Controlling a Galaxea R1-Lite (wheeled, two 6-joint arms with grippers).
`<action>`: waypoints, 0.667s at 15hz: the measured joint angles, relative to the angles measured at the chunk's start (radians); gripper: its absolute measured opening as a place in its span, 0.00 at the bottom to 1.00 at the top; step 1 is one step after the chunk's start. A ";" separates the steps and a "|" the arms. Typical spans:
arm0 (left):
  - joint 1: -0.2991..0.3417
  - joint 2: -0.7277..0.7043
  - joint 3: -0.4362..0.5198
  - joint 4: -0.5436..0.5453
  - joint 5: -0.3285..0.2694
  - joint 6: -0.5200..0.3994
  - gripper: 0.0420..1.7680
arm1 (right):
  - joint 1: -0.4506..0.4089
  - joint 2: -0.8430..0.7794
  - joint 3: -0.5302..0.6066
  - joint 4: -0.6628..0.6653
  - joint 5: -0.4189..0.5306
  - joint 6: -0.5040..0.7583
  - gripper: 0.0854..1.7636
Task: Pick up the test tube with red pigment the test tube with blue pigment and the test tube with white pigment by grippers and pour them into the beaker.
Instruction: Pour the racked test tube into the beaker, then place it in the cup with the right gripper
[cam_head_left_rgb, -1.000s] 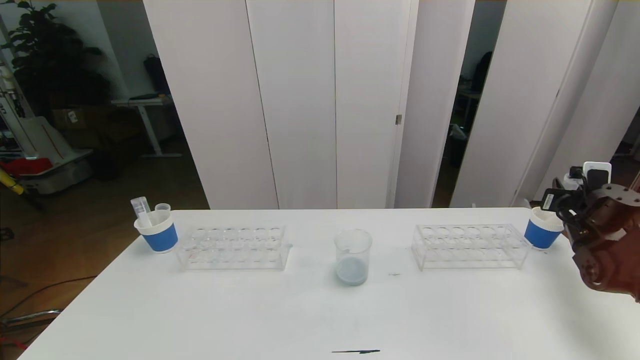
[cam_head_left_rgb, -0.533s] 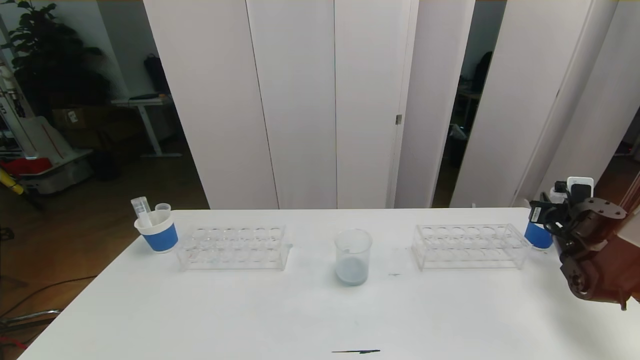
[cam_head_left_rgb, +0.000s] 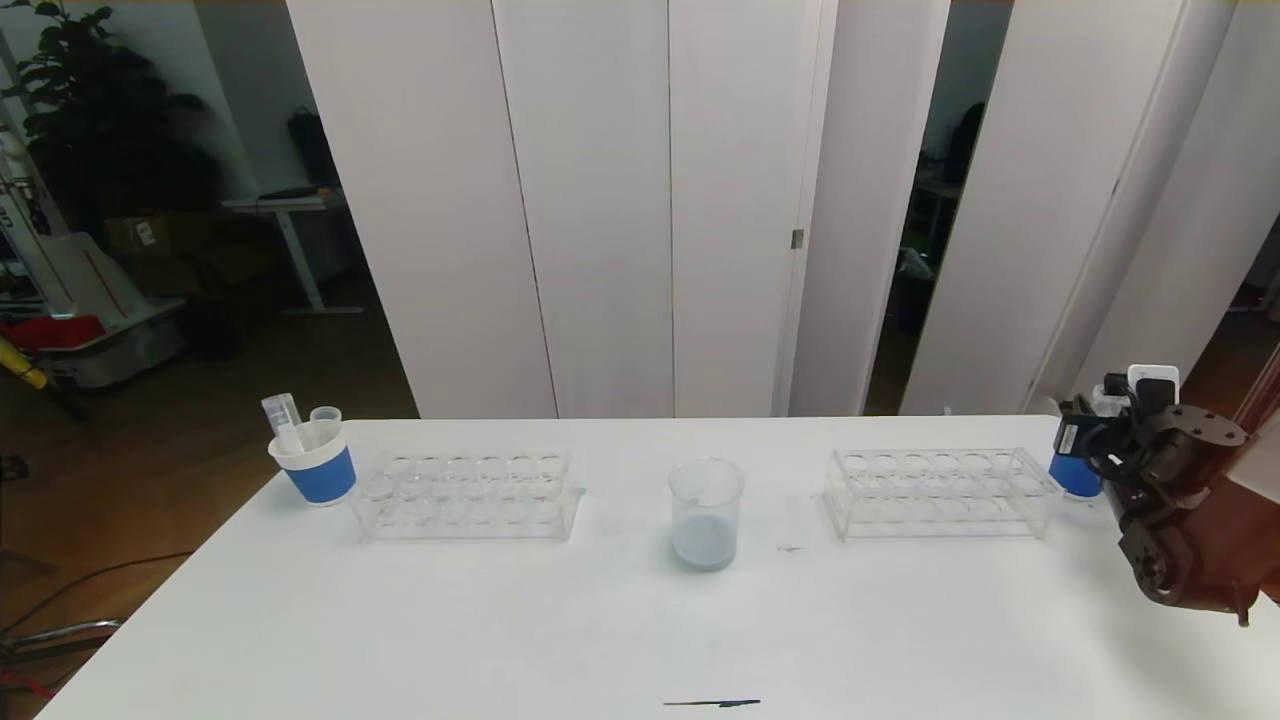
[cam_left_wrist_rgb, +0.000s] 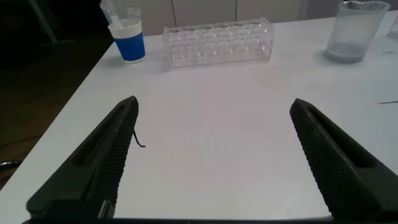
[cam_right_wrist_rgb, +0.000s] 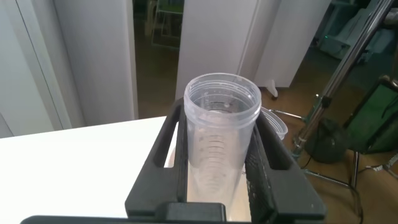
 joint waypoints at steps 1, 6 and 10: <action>0.000 0.000 0.000 0.000 0.000 0.000 0.99 | -0.002 0.000 -0.001 0.000 0.011 0.000 0.34; 0.000 0.000 0.000 0.000 0.000 0.000 0.99 | -0.012 -0.004 -0.001 0.000 0.020 0.000 0.99; 0.000 0.000 0.000 0.000 0.000 0.000 0.99 | -0.033 -0.034 -0.003 0.000 0.028 0.001 0.99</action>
